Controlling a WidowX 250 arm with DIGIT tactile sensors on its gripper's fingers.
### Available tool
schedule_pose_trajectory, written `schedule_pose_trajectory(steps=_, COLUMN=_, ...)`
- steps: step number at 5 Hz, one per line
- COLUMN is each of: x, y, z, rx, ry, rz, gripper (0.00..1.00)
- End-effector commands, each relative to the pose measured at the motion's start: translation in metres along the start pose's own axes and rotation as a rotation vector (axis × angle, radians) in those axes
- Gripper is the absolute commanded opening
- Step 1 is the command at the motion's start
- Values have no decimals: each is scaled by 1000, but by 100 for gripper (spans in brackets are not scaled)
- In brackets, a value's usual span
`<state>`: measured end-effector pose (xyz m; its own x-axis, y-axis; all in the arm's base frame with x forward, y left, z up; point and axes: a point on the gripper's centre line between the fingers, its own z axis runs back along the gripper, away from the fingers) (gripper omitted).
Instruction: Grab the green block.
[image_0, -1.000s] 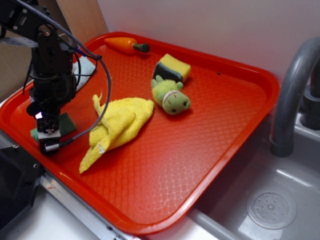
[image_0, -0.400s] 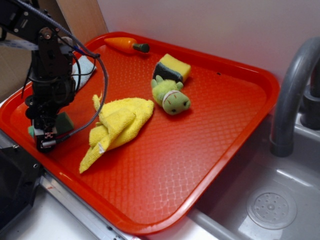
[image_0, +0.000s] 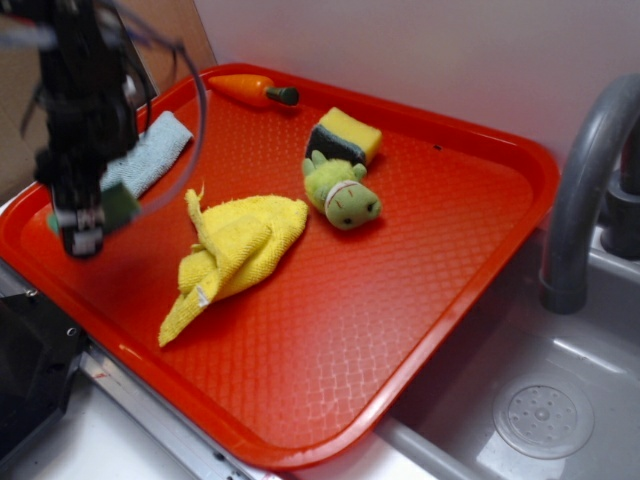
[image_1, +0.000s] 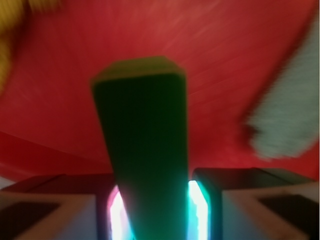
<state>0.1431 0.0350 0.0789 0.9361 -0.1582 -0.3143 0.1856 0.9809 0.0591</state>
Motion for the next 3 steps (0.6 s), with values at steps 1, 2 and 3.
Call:
schedule_pose_trajectory(steps=1, x=-13, y=22, z=109, rx=-89, ry=-289, rz=163, gripper=0)
schedule_pose_trajectory(steps=2, x=-29, y=24, z=156, rx=-105, ry=-388, rz=175, gripper=0)
schedule_pose_trajectory(steps=3, x=-20, y=34, z=170, rx=-125, ry=-414, rz=113, gripper=0)
